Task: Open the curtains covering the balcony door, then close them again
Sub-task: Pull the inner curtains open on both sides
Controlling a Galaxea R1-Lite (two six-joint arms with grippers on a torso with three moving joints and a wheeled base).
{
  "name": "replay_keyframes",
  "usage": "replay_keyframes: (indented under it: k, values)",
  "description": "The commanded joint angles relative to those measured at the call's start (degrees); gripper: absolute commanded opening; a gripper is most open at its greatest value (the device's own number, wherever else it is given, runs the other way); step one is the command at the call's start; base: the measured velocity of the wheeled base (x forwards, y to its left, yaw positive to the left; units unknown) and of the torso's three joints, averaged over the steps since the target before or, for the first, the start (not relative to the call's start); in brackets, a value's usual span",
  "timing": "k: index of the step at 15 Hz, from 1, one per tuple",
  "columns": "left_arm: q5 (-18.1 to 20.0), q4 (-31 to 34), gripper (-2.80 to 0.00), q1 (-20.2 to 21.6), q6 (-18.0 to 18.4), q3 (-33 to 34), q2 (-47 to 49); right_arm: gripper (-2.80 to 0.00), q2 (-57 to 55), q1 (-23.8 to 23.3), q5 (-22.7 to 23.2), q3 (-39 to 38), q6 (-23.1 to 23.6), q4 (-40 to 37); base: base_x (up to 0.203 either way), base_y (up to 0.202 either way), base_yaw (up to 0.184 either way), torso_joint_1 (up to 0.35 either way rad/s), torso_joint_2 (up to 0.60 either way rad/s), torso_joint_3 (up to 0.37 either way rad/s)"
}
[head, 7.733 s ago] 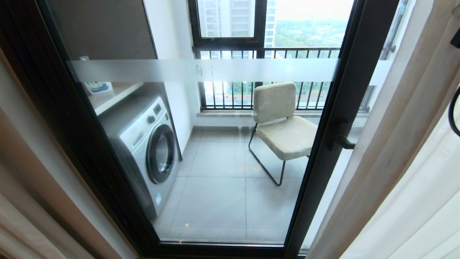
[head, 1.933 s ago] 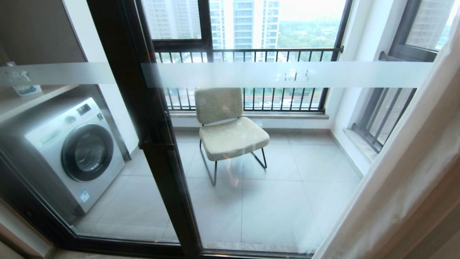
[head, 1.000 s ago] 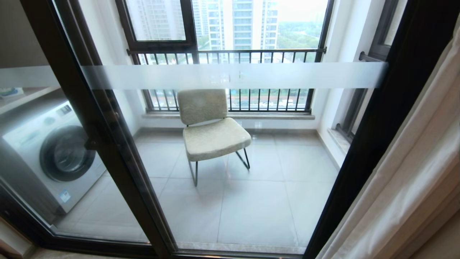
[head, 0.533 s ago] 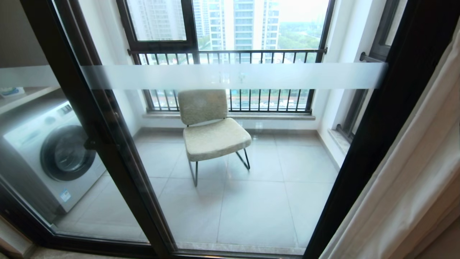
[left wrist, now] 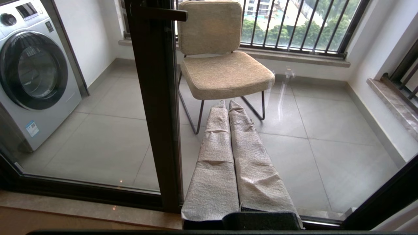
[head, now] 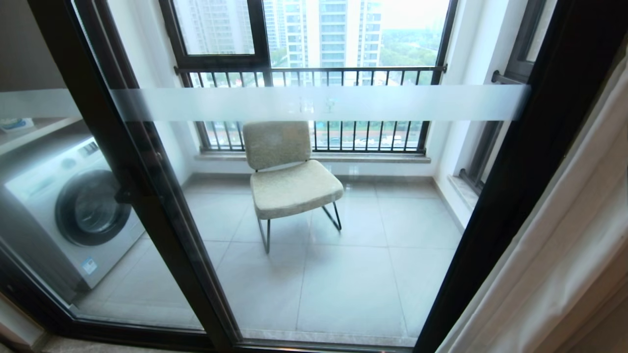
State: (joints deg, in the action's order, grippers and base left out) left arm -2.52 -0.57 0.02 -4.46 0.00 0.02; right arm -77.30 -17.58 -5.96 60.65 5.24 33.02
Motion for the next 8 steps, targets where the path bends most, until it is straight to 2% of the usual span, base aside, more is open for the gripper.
replay_keyframes:
  k: [1, 8]
  values:
    - [-0.03, -0.04, -2.8, 0.06, -0.02, 0.0, 0.06, -2.8, 1.1, -2.39, 0.03, 0.88, 0.12, 0.42, 0.0, 0.0, 0.0, 0.0, 0.0, 0.0]
    - [-0.03, -0.04, -2.8, 0.06, -0.03, 0.0, 0.06, -2.8, 3.3, -11.34, 0.42, 1.48, -0.05, -2.86, 0.0, 0.0, 0.0, 0.0, 0.0, 0.0]
